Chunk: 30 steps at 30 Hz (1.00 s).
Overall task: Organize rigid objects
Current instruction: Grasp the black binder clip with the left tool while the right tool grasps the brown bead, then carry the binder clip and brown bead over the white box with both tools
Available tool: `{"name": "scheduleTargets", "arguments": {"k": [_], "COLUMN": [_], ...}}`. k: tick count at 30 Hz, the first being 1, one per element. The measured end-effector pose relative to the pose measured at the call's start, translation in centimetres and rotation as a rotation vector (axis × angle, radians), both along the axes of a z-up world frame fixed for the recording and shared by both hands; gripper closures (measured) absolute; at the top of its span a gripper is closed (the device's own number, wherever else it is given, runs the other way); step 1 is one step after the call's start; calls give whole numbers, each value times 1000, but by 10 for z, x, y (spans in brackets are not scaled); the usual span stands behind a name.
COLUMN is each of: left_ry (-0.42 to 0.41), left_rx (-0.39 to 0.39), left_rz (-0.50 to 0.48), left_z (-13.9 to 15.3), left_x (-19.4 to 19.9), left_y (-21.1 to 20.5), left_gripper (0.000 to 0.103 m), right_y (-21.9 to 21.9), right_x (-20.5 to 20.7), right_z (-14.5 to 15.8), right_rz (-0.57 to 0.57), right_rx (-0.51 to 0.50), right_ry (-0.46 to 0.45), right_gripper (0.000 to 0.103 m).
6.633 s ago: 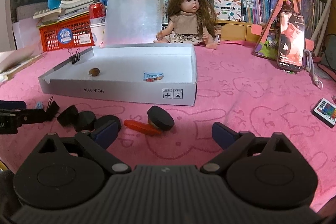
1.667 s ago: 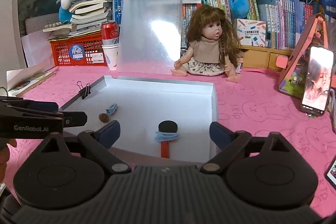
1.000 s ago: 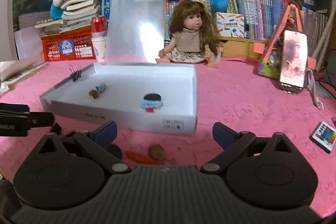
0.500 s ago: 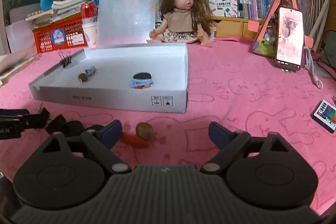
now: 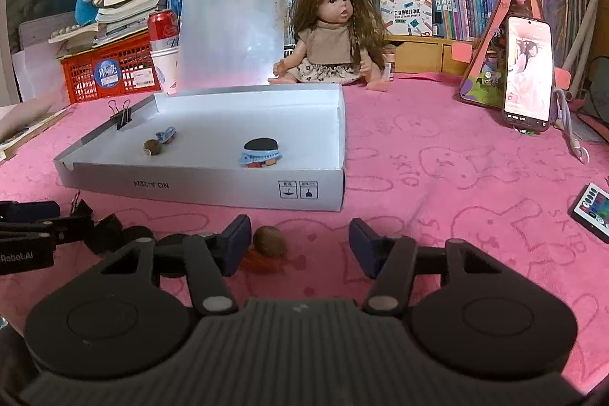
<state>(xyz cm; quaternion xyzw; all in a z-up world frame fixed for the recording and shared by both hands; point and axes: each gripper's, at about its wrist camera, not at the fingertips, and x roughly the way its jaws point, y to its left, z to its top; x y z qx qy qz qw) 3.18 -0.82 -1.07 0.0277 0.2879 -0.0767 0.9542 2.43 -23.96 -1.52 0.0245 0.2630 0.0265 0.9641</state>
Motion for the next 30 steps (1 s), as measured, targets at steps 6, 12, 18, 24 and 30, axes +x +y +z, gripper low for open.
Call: {"name": "scheduleTargets", "arguments": {"k": [6,12,18,24,30], "left_ry": [-1,0,1,-29,-54], "left_rx": [-1,-11,-23,-33,-46], "left_rz": [0,9,7,-2,-11], "left_z": [0,1,5,16,29], "left_x": [0,1,0,-7,-9], "left_y": [0,2,3,2,2], "left_gripper": [54,79,79,80,80], "right_y": [3,10,14,13,15], "right_x": [0,-4,-7,-8,-8], "right_z": [-4,-3,1,12,21], "right_rz": [7,49,67,61,63], "right_rx": [-12,-17,-15,-8,-3], "right_ry": [0,-14,-37,-65,-88], "right_gripper": [57,81,81,81,81]}}
